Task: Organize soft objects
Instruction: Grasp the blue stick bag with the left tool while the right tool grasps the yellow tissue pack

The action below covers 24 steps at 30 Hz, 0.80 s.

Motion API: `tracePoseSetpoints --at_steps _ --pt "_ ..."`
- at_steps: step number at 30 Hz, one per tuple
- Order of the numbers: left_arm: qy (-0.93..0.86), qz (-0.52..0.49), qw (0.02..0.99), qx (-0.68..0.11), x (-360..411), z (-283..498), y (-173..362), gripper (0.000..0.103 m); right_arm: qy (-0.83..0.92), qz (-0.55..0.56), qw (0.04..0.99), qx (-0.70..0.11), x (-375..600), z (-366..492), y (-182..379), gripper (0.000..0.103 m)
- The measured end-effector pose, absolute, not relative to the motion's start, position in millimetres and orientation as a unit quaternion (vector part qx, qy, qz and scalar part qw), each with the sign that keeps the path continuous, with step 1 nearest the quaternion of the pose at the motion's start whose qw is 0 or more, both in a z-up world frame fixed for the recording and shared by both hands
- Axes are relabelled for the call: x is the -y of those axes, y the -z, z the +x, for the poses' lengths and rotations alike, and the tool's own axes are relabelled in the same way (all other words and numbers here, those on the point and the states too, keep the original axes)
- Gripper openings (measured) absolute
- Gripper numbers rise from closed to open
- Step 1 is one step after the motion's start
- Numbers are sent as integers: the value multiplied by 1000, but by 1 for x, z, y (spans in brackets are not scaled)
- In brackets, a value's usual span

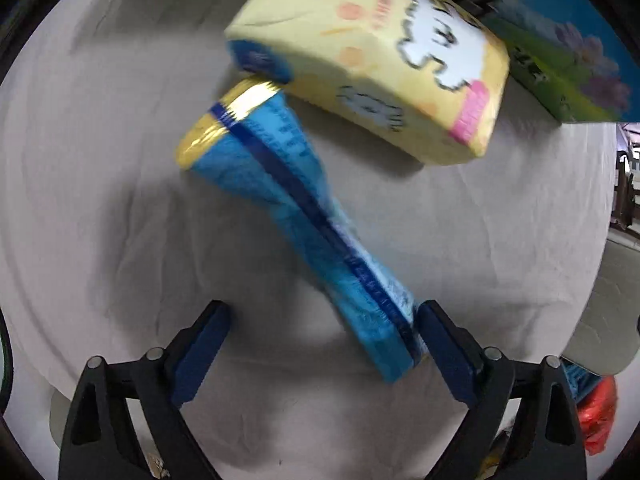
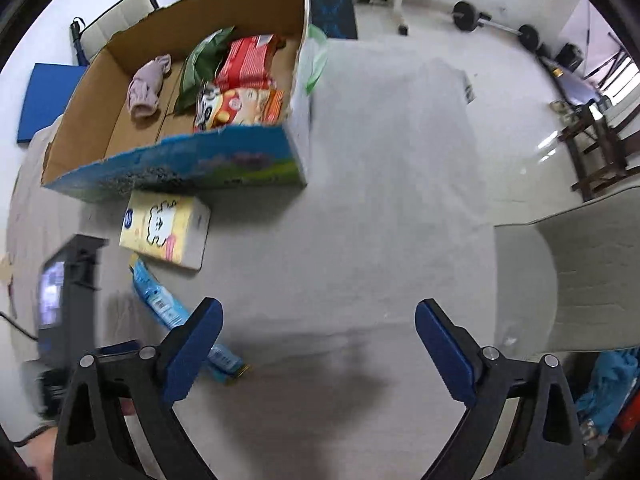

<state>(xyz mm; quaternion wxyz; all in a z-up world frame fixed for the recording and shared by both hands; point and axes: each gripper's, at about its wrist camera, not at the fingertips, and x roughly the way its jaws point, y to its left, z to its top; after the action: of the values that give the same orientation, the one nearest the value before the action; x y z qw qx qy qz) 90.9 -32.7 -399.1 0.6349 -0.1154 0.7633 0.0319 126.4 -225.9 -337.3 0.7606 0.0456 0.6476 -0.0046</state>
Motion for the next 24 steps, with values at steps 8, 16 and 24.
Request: tracePoseSetpoints --at_steps 8,16,24 --pt "-33 -110 665 -738 21 89 381 32 -66 112 733 -668 207 158 361 84" --pt "-74 -122 668 -730 -54 90 381 30 -90 155 712 -679 160 196 406 64" --pt "-70 -117 673 -727 -76 100 381 30 -200 137 673 -699 87 179 424 61"
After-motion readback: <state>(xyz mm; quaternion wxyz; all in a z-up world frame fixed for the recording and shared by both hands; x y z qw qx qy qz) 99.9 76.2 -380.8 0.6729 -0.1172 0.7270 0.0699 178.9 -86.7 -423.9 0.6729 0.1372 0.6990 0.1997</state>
